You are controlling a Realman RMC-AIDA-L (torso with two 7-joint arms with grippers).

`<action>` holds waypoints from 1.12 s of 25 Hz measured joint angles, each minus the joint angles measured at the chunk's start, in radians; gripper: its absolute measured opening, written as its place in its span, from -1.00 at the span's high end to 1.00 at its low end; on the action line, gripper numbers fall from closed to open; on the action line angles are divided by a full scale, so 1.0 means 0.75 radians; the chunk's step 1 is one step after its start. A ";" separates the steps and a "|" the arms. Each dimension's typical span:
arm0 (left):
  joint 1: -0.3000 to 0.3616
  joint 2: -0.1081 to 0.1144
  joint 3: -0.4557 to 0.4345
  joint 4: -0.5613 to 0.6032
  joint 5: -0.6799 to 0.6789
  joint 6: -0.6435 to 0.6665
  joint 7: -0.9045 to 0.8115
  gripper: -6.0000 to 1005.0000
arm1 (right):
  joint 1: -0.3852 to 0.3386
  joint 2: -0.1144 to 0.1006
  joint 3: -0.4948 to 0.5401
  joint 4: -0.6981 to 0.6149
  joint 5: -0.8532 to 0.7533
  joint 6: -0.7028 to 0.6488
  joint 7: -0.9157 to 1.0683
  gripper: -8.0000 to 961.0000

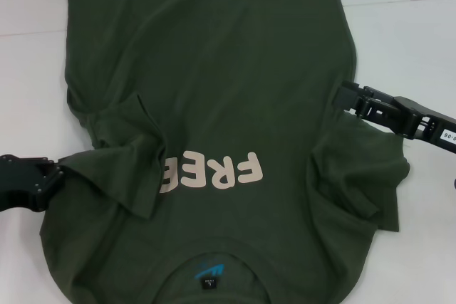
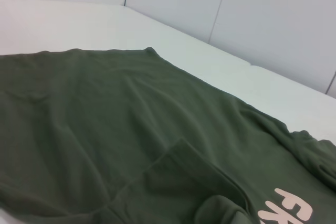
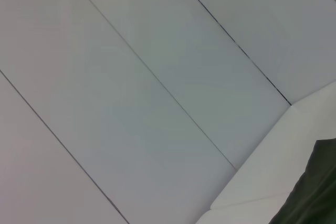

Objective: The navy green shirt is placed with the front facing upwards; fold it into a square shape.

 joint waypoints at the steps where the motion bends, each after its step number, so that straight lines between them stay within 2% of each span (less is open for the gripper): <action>1: 0.001 0.000 0.000 0.004 0.000 0.004 -0.002 0.99 | 0.000 0.000 0.000 0.000 0.000 0.000 0.000 -0.93; 9: -0.013 0.000 0.009 -0.003 0.009 0.083 -0.036 0.99 | -0.002 0.001 0.000 0.000 0.000 0.002 -0.001 -0.93; 13: -0.023 0.000 0.058 -0.012 0.010 0.112 -0.098 0.99 | 0.001 0.002 0.000 0.000 0.000 0.000 -0.004 -0.93; 20: -0.042 -0.001 0.181 -0.101 0.016 0.038 -0.140 0.99 | 0.000 0.005 0.000 0.000 0.000 -0.003 -0.008 -0.93; 28: -0.052 -0.002 0.196 -0.131 0.016 0.000 -0.215 0.99 | -0.006 0.008 0.000 0.000 0.000 -0.006 -0.007 -0.93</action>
